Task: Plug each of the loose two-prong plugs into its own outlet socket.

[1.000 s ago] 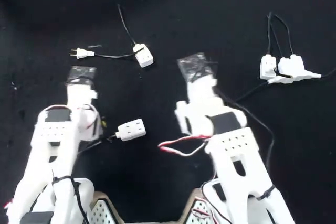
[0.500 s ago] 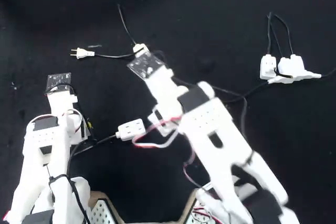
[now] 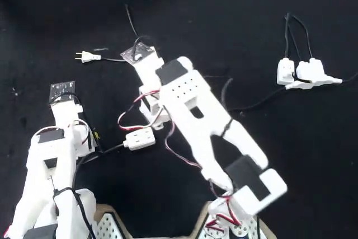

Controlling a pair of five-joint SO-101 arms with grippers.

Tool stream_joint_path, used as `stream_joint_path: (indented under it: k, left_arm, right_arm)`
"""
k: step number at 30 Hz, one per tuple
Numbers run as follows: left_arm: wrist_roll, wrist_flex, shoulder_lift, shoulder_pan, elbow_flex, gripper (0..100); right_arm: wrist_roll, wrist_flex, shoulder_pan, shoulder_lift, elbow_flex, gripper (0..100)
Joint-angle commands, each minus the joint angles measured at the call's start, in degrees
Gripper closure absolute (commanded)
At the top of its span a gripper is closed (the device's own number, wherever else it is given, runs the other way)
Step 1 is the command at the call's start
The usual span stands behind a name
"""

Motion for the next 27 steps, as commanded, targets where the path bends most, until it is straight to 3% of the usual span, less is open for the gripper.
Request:
stream_joint_path:
  k: [1,17,27]
  left_arm:
    - [0.4,-1.0,-1.5,-0.2,-0.5,81]
    - [0.4,-0.8,-1.7,-0.2,-0.5,81]
    - [0.4,-0.8,-1.8,-0.2,-0.5,81]
  right_arm:
    - [-3.4,1.2,-2.0,1.7,-5.1,98.8]
    - [-4.2,8.1,-3.3,15.9,-18.6,98.8]
    - [-3.9,13.7,-4.1,11.8,-23.7,98.8]
